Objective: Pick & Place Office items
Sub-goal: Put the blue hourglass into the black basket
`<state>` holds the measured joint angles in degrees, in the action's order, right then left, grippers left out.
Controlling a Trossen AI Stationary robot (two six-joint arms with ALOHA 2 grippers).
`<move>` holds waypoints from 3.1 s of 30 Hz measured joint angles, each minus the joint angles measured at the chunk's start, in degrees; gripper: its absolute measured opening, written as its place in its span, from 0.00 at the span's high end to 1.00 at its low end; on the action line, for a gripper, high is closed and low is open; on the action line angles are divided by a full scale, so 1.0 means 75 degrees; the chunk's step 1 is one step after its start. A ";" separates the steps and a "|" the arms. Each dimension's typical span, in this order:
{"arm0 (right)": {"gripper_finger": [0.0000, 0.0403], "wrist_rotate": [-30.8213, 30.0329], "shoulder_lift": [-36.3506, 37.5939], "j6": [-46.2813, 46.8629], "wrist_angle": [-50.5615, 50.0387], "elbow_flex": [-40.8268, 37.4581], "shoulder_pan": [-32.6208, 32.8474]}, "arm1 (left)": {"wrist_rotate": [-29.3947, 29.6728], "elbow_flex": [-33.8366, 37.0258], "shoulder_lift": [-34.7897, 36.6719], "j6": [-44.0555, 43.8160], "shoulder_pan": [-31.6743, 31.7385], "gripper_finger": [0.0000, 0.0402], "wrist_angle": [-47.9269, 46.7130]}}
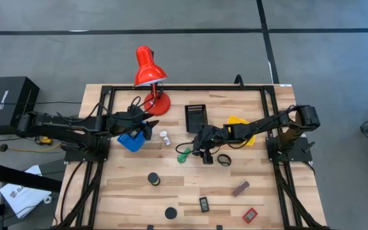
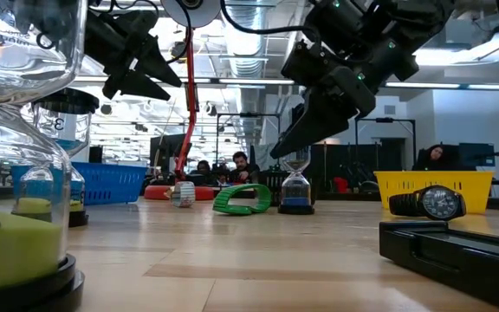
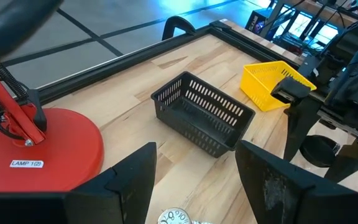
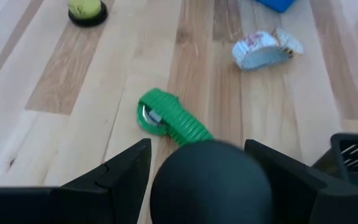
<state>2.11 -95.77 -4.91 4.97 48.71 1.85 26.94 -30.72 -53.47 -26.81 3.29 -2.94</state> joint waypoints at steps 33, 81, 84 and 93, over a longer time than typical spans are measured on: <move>0.38 -0.0029 0.0038 -0.0031 -0.0433 0.0101 0.0014 | 0.0000 0.0000 0.0003 0.0000 0.0000 0.47 0.0023; 0.45 -0.0097 -0.0015 -0.0152 -0.2235 0.0956 -0.0167 | -0.0001 0.0000 0.0002 0.0000 0.0002 0.47 0.0061; 0.49 -0.0090 -0.0015 -0.0149 -0.2237 0.0956 -0.0170 | -0.0001 0.0000 0.0001 0.0000 0.0001 0.47 0.0061; 0.45 -0.0087 -0.0015 -0.0149 -0.2238 0.0956 -0.0167 | 0.0000 0.0000 0.0003 0.0000 0.0000 0.47 0.0061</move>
<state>1.45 -95.88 -6.02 -11.81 55.88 0.60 26.94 -30.72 -53.45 -26.81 3.29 -2.48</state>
